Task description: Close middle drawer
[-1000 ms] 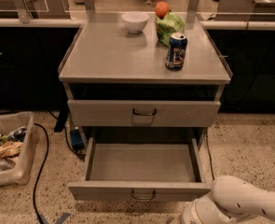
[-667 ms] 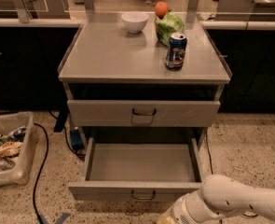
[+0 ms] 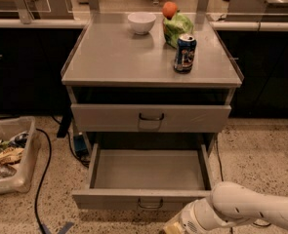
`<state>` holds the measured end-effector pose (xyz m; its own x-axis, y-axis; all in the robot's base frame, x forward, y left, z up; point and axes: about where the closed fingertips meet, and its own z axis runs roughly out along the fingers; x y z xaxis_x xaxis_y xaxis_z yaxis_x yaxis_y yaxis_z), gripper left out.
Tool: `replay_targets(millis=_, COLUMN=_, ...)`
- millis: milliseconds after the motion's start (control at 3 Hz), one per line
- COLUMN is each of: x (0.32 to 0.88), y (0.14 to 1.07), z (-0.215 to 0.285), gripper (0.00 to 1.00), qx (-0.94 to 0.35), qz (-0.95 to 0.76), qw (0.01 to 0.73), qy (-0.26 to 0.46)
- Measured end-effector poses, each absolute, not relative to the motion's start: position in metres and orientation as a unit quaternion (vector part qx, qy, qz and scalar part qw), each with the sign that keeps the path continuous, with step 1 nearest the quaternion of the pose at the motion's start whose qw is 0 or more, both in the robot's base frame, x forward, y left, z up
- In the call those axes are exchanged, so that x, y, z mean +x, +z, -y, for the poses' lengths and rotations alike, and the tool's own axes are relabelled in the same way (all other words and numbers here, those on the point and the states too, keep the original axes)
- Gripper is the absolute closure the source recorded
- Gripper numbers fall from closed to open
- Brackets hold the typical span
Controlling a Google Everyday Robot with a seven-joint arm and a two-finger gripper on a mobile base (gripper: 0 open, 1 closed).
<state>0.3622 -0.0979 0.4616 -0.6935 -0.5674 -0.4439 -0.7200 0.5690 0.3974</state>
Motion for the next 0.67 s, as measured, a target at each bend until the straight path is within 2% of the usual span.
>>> replay_targets(millis=667, x=0.431, y=0.438, z=0.113, gripper=1.0, qx=-0.321, qz=-0.889, qw=0.19, qy=0.267)
